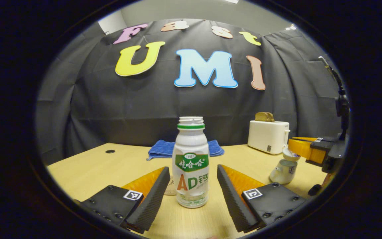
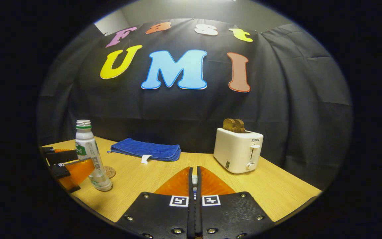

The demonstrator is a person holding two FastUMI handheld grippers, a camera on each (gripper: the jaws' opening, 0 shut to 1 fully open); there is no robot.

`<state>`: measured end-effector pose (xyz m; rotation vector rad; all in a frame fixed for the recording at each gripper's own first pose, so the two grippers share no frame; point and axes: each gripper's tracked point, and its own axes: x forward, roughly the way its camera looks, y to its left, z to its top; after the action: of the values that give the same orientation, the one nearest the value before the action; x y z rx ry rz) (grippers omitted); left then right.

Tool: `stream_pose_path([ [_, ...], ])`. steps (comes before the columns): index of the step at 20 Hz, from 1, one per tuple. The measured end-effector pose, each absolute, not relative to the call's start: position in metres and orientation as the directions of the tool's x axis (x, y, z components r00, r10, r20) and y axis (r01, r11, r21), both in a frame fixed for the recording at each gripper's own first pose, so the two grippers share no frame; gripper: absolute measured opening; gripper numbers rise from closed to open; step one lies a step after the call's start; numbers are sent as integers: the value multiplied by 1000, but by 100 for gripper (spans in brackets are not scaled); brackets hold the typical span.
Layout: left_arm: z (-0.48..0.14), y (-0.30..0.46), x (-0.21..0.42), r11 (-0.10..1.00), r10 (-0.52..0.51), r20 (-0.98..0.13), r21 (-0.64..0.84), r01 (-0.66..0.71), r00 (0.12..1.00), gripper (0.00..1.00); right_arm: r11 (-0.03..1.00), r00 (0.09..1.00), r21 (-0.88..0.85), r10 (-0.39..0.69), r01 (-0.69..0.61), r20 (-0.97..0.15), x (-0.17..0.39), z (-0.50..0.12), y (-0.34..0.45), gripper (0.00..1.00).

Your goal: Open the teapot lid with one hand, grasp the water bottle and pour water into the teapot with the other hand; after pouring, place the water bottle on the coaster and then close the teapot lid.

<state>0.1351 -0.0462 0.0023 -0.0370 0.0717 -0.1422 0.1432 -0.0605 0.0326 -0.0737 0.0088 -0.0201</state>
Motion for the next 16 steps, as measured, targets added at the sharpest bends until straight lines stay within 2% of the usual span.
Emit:
stream_pose_path([
  [5, -13, -48, 160, 986, -160, -117, -59, 154, 980, 93, 1000, 1000, -25, -3, 4, 23, 122, 45, -67, 0],
  [9, -11, -51, 157, 984, -171, -119, -65, 164, 978, 82, 1000, 999, 3, 2, -2, 50, 89, 52, -70, 0],
  [10, -10, -51, 156, 984, -175, -118, -65, 168, 977, 76, 1000, 998, 5, 5, -6, 56, 79, 54, -69, 1],
  [11, -7, -52, 155, 984, -175, -115, -59, 169, 978, 79, 1000, 998, 8, 6, -7, 68, 69, 56, -70, 0],
  [16, 14, -76, 153, 973, -206, -74, 88, 212, 976, 77, 998, 995, 57, 5, -11, 96, 12, 60, -74, 0],
])
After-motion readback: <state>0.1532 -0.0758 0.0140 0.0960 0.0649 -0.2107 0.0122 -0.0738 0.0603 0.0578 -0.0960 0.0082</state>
